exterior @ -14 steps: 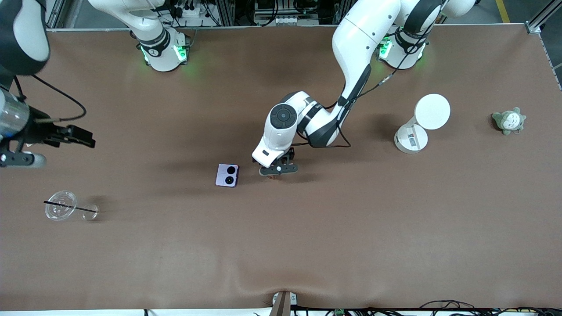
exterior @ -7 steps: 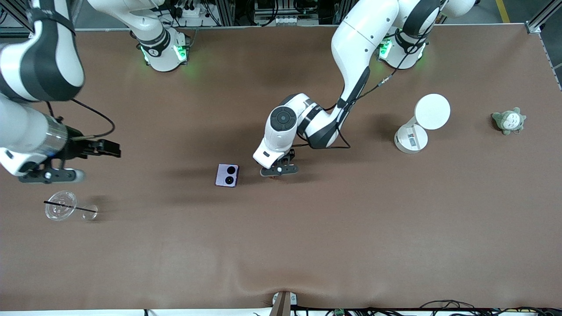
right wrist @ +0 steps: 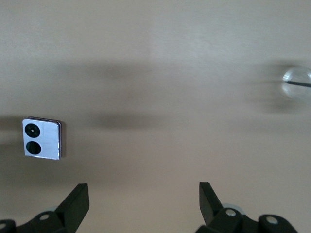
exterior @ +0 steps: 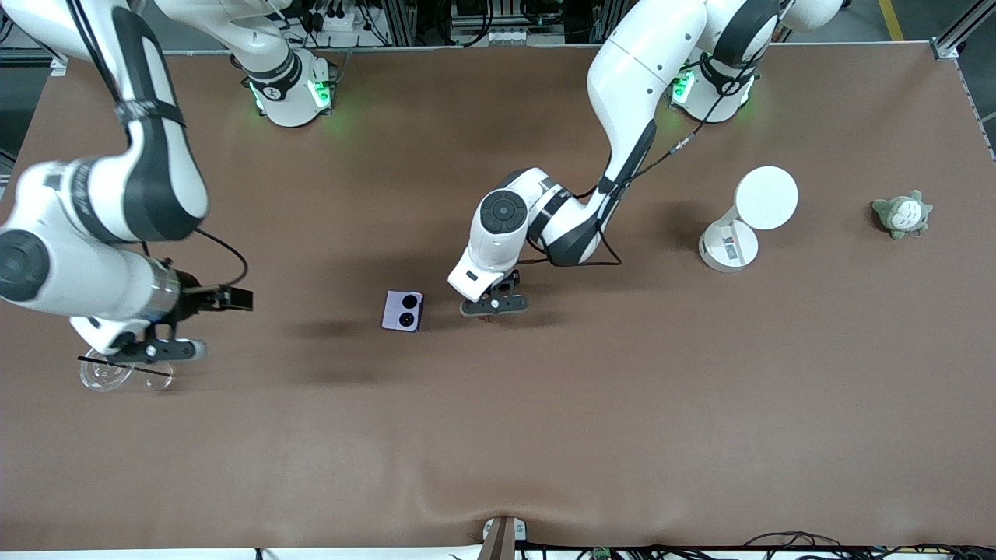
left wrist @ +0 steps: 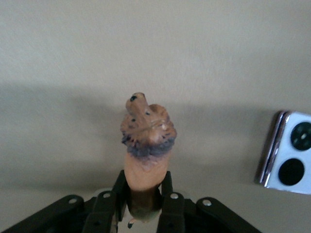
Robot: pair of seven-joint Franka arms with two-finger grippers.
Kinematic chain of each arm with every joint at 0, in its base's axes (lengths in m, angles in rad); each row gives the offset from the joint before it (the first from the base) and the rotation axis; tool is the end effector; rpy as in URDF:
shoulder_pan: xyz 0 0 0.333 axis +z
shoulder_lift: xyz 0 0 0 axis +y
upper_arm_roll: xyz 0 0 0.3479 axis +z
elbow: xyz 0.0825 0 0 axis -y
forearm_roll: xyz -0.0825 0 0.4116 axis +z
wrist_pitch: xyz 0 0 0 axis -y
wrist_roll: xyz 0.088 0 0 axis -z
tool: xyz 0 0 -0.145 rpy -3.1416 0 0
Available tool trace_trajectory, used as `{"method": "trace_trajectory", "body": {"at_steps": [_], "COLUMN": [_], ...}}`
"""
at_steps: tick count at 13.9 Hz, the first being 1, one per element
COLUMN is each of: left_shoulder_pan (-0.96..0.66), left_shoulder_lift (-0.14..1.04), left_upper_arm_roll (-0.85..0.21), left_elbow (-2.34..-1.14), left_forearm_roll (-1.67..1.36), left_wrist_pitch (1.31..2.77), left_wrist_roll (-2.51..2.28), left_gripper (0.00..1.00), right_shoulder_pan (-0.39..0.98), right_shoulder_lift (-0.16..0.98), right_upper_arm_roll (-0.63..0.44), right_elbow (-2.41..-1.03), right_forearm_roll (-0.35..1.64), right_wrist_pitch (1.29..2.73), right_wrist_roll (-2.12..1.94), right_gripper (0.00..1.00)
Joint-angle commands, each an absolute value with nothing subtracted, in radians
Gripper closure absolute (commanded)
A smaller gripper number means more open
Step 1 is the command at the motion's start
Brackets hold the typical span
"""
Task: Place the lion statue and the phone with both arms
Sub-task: 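Lower the left gripper onto the lion while the right gripper reaches the phone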
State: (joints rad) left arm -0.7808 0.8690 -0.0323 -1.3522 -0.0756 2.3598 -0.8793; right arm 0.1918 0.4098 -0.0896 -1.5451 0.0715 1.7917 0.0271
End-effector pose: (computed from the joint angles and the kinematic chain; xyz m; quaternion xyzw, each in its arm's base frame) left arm 0.5542 -0.5822 0.1800 0.9947 0.0644 0.0157 0.0786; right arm 0.6848 0.0860 0.3851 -0.9962 -0.0290 0.0815 0.0108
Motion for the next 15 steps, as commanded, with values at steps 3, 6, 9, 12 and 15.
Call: {"method": "trace_trajectory", "body": {"at_steps": [3,6,9,12,15], "left_shoulder_pan": [-0.697,-0.641,-0.582,-0.509,-0.466], "left_shoulder_lift": [0.689,0.53,0.422,0.364,0.36], "left_upper_arm_roll": [-0.034,-0.041,-0.038,-0.04,-0.038], "left_elbow": [-1.423,-1.657,-1.831,-1.98,-2.068], "left_forearm_roll": [-0.055,-0.06,-0.055,-0.055,-0.054], "left_wrist_pitch": [2.12,2.17,2.203,2.305,2.388], "left_wrist_roll": [-0.789,-0.684,-0.628,-0.528,-0.454], "left_gripper": [1.0,1.0,1.0,1.0,1.0], "right_shoulder_pan": [0.363,0.464,0.494,0.512,0.541], "right_shoulder_lift": [0.504,0.528,0.535,0.59,0.624], "right_upper_arm_roll": [-0.098,-0.098,-0.097,-0.097,-0.097], "right_elbow": [-1.557,-1.618,-1.71,-1.752,-1.753], "right_forearm_roll": [0.101,0.135,0.137,0.144,0.147], "right_wrist_pitch": [1.954,2.063,2.208,2.301,2.347], "right_wrist_roll": [0.248,0.377,0.411,0.413,0.42], "right_gripper": [0.0,0.0,0.0,0.0,0.0]}}
